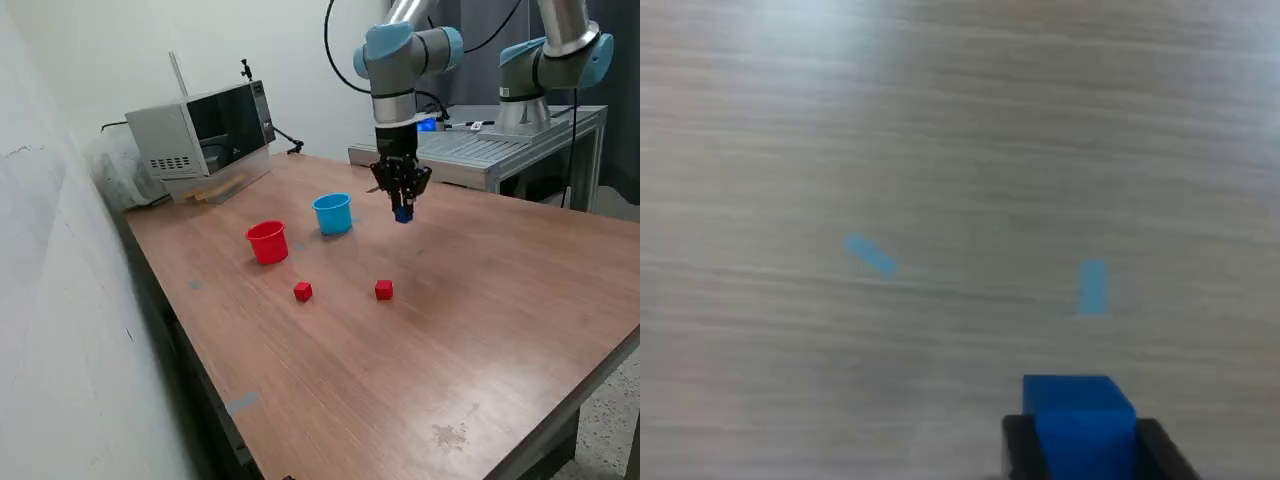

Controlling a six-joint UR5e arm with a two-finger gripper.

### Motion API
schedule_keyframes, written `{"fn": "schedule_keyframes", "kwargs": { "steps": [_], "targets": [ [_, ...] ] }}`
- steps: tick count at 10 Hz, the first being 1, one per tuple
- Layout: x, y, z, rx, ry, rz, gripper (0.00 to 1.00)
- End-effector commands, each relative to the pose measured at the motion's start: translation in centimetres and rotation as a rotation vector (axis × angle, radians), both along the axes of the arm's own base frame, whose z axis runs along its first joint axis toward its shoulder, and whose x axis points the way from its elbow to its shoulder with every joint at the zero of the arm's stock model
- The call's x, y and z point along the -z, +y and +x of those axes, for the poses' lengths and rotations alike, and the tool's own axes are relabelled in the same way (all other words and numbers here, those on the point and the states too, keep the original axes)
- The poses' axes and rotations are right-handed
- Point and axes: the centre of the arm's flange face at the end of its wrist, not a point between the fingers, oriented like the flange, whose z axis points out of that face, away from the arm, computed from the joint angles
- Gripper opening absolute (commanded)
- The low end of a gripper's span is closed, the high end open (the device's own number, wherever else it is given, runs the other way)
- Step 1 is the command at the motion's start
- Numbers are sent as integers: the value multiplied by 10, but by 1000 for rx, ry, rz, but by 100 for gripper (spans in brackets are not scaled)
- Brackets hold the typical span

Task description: Place red objects in the red bin, and blue objects in the blue bin.

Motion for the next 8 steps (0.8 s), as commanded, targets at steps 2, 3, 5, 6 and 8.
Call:
{"fn": "schedule_keyframes", "kwargs": {
  "steps": [2, 3, 5, 6, 8],
  "targets": [
    [-27, 105, -10, 105, -11, 3, 0],
    [-27, 148, -11, 138, -33, 5, 0],
    [-32, 180, -16, 154, -25, 16, 0],
    [-36, 188, -19, 160, -29, 20, 0],
    [-47, 194, -28, 165, -10, 24, 0]
  ]
}}
